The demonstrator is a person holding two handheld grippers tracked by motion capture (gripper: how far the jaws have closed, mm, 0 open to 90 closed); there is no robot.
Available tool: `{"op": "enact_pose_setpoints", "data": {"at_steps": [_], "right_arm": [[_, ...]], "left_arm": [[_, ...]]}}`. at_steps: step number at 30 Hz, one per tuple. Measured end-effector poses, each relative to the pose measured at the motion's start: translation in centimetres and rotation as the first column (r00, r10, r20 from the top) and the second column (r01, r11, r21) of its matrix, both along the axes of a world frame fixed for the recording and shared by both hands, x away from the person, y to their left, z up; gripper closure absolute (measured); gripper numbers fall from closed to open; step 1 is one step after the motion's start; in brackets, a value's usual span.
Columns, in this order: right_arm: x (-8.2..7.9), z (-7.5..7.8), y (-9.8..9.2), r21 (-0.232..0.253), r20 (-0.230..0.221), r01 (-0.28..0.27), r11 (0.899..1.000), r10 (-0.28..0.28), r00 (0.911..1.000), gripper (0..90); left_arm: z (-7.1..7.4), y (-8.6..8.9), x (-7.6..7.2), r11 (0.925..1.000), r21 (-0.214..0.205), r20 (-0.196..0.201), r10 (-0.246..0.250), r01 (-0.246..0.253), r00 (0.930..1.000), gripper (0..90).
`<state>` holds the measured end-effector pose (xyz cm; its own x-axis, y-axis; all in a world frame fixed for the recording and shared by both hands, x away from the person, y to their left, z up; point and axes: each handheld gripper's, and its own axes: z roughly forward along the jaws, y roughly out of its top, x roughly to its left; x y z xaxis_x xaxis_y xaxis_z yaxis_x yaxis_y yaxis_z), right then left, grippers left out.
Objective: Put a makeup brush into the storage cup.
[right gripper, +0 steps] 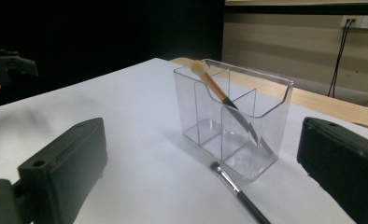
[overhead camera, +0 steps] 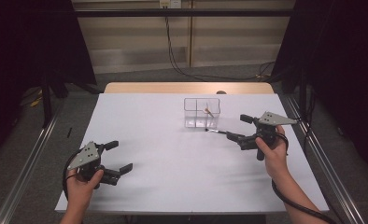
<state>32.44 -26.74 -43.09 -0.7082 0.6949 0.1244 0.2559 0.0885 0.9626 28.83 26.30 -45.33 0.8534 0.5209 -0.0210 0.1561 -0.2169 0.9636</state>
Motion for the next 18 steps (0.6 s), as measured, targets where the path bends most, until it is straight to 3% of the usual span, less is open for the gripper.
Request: {"op": "enact_pose_setpoints", "data": {"at_steps": [18], "right_arm": [[-2.8,-1.1,-2.5,-0.002,-0.027,0.035,0.999,-0.035,0.999,1.8]], "left_arm": [[-0.1,-0.3,0.2,1.0,0.003,-0.005,-0.006,0.006,1.0,0.2]]}}
